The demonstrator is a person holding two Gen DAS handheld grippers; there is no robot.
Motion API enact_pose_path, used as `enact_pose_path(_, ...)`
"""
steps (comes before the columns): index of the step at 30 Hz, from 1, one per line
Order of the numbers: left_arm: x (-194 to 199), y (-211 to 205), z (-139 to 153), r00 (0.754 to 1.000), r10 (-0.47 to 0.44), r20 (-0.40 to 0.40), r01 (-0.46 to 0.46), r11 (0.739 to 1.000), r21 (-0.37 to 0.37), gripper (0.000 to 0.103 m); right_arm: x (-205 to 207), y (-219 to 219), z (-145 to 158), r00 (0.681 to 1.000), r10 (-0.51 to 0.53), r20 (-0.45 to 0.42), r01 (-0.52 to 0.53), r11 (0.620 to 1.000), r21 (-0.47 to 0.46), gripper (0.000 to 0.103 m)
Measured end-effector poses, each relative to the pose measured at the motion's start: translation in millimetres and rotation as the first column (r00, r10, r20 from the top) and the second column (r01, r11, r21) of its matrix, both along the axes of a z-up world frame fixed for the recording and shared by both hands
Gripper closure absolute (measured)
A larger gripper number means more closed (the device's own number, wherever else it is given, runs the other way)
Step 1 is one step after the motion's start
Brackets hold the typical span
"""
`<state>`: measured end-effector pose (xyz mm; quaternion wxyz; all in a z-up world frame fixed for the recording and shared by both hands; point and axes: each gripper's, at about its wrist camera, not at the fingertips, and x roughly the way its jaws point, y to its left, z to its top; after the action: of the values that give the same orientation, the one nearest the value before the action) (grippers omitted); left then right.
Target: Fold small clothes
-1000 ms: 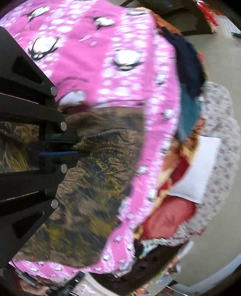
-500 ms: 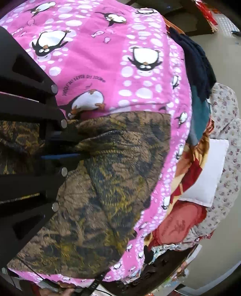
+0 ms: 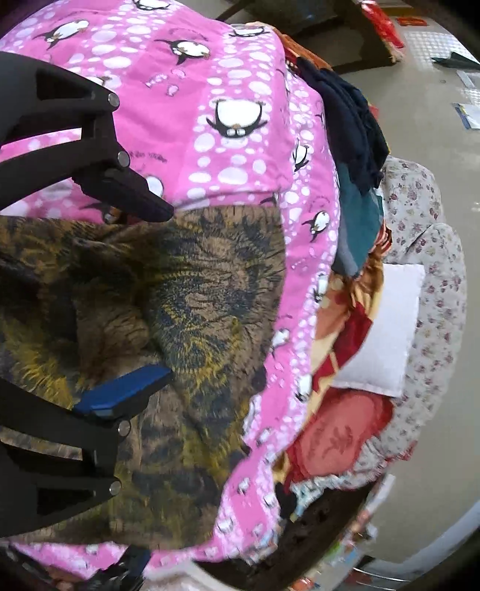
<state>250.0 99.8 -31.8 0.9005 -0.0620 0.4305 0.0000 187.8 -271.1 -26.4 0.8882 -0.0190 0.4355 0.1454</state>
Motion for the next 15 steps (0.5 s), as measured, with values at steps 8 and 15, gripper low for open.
enact_pose_path(8,19.5,-0.7,-29.2,0.993,0.035,-0.116,-0.034,0.999,0.012,0.022,2.1,-16.3,-40.9,0.994,-0.043,-0.105,0.044,0.999,-0.002,0.083)
enact_pose_path(15,-1.0,11.2,-12.0,0.996,0.024,-0.091,-0.025,1.0,-0.008,0.022,-0.2,-6.9,8.0,0.999,-0.037,0.013,0.036,0.997,0.069,0.069)
